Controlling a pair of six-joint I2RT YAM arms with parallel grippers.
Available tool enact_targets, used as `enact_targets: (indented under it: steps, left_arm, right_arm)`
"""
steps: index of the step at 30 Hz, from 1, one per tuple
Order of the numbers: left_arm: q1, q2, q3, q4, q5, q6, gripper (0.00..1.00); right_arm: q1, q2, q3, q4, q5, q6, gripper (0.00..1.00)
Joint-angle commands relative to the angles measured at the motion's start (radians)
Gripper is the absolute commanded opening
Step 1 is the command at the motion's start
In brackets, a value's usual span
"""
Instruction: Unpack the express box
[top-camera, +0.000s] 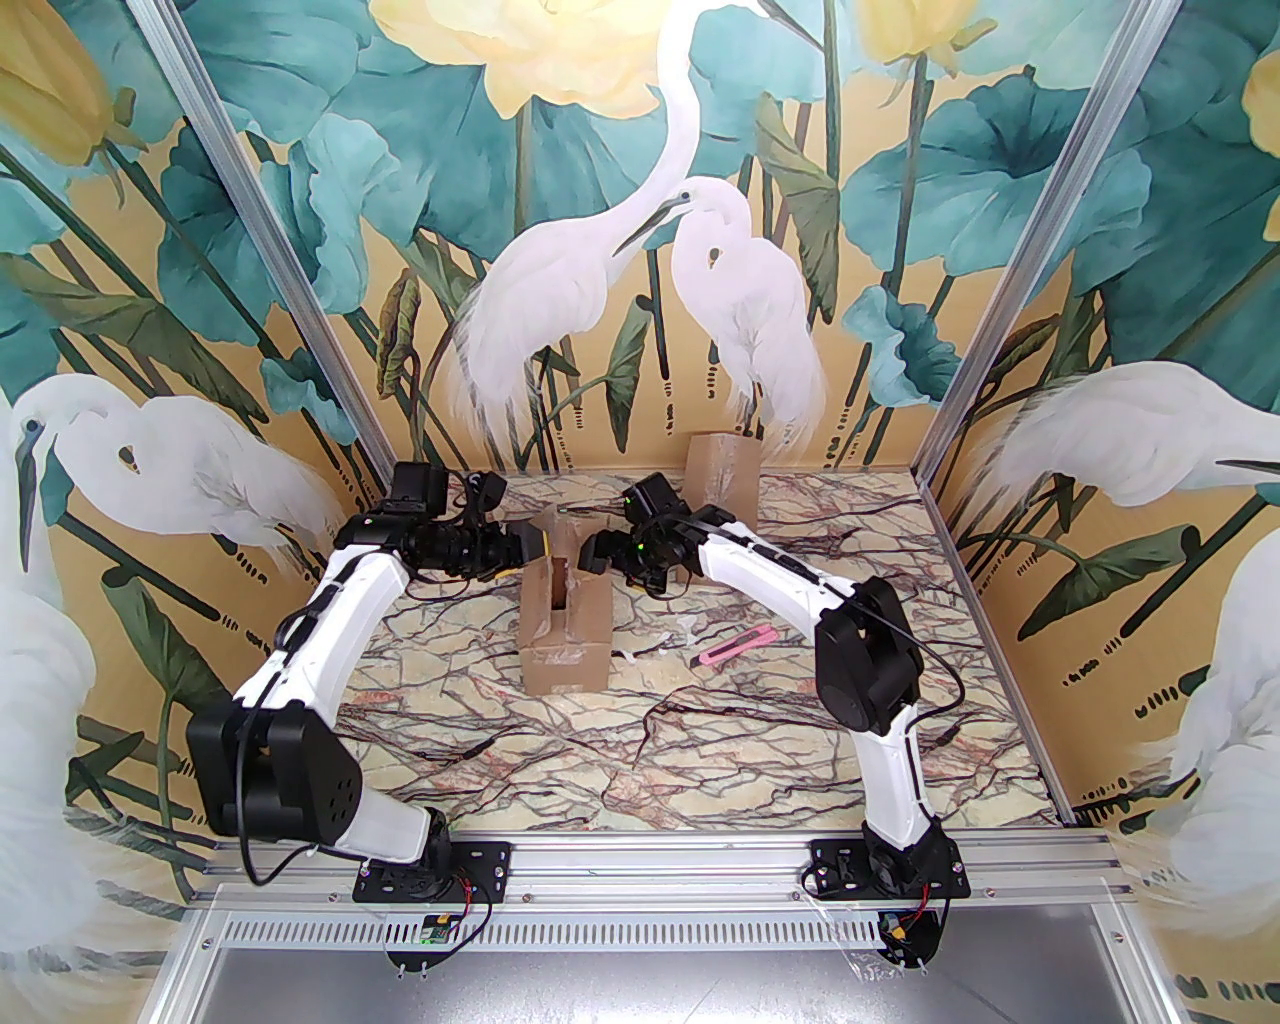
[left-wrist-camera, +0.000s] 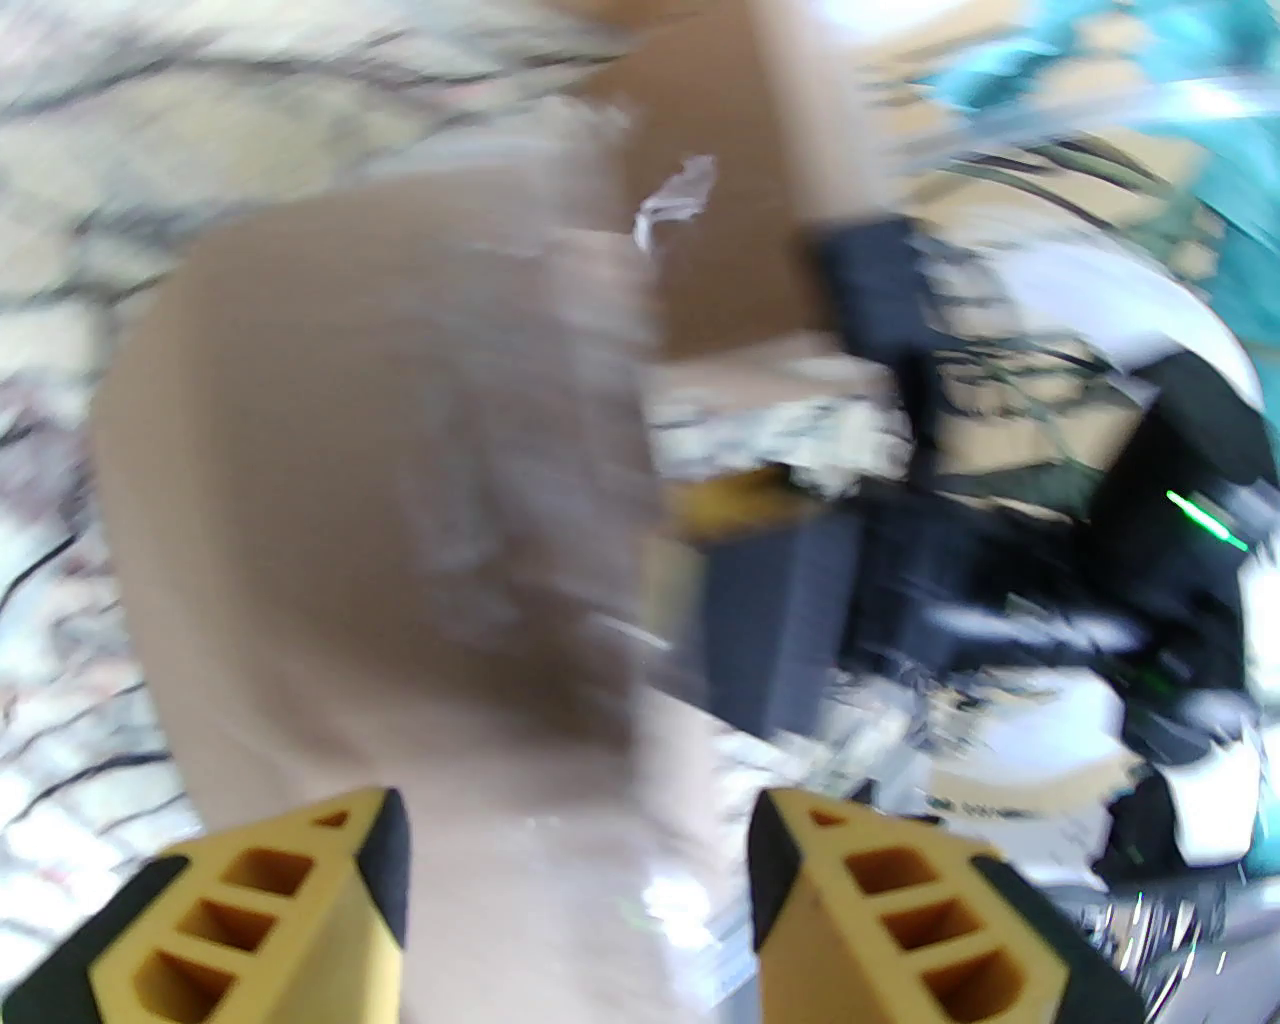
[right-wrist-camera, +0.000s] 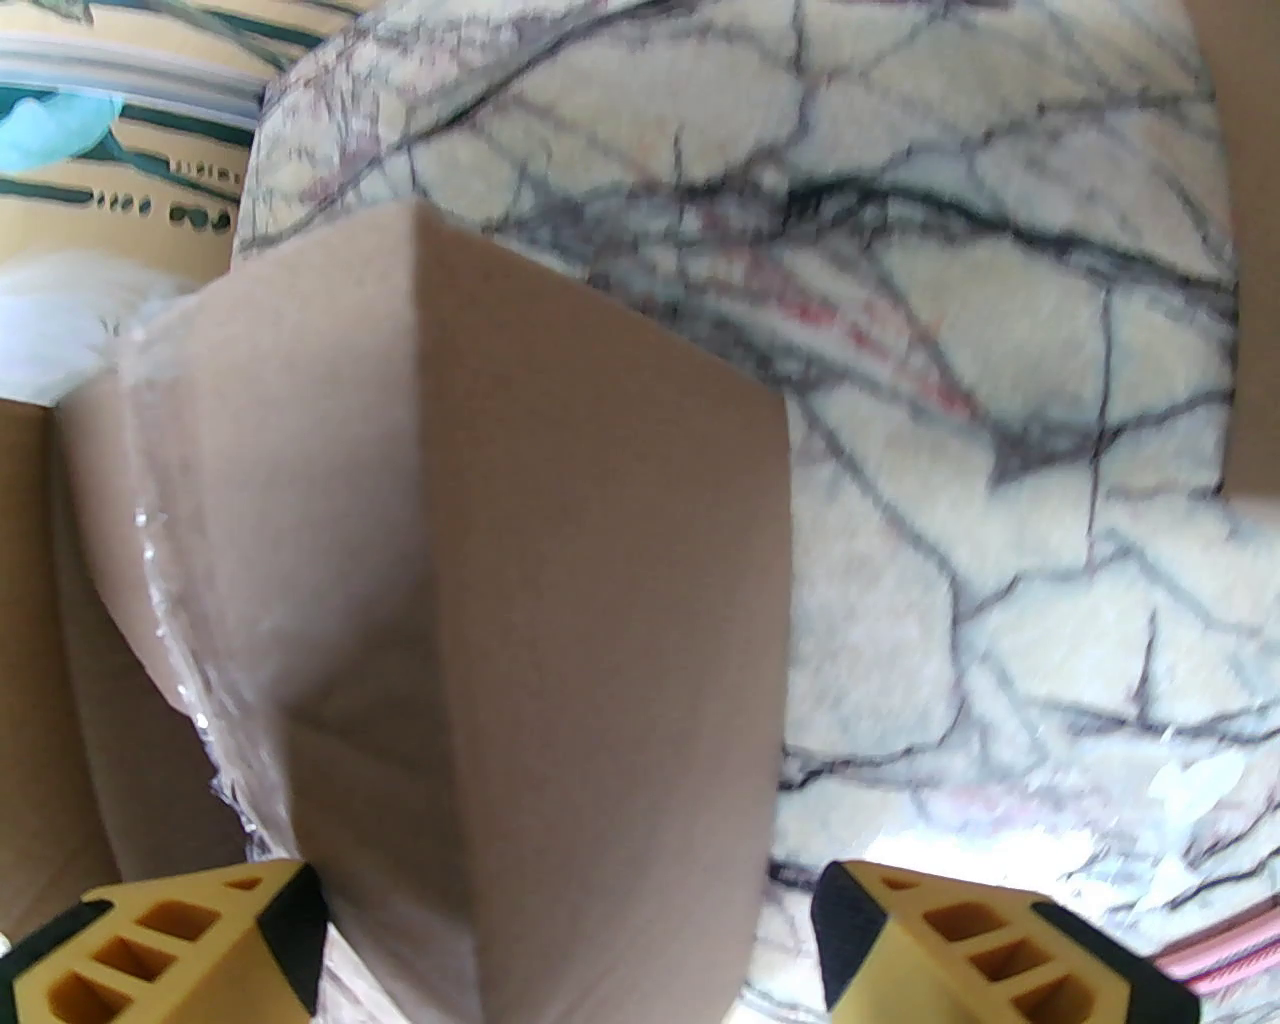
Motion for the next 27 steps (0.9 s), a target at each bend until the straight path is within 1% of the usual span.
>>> enact_targets:
  steps: [1, 5, 6, 7, 9, 11, 13, 17, 20, 23, 26, 27]
  left_arm:
    - [-0.002, -0.017, 0.009, 0.018, 0.098, 0.012, 0.40]
    - [-0.002, -0.006, 0.009, -0.013, 0.029, 0.034, 0.41]
    - [-0.002, -0.003, 0.011, -0.020, 0.017, 0.037, 0.46]
    - [-0.002, -0.002, 0.016, -0.027, -0.003, 0.037, 0.56]
    - [-0.004, 0.003, 0.042, -0.056, -0.100, 0.029, 0.58]
    - [-0.012, 0.011, 0.096, -0.110, -0.213, 0.021, 0.67]
    - [-0.033, 0.015, 0.147, -0.160, -0.334, 0.009, 0.74]
    - [-0.123, 0.038, 0.251, -0.249, -0.541, -0.029, 0.80]
    - [-0.187, 0.092, 0.310, -0.292, -0.624, -0.071, 0.81]
    - [-0.248, 0.157, 0.350, -0.326, -0.717, -0.072, 0.82]
    - [-0.291, 0.217, 0.387, -0.360, -0.774, -0.070, 0.83]
    - [-0.299, 0.233, 0.394, -0.360, -0.776, -0.063, 0.84]
  right_arm:
    - [-0.013, 0.018, -0.030, -0.094, 0.128, -0.005, 0.87]
    - [-0.011, -0.010, 0.011, -0.107, 0.165, -0.034, 0.87]
    - [-0.008, -0.011, 0.036, -0.132, 0.188, -0.051, 0.87]
    - [-0.006, -0.010, 0.060, -0.158, 0.212, -0.065, 0.87]
    - [-0.002, -0.003, 0.100, -0.198, 0.240, -0.089, 0.88]
    - [-0.002, 0.003, 0.118, -0.213, 0.241, -0.092, 0.88]
    - [0.001, 0.012, 0.128, -0.223, 0.238, -0.090, 0.88]
    - [0.015, 0.011, 0.128, -0.221, 0.260, -0.085, 0.88]
    - [0.017, 0.013, 0.132, -0.214, 0.258, -0.082, 0.88]
    - [0.018, 0.011, 0.128, -0.212, 0.260, -0.080, 0.88]
    - [0.018, 0.001, 0.117, -0.200, 0.260, -0.081, 0.88]
    - [0.018, -0.002, 0.112, -0.195, 0.259, -0.080, 0.88]
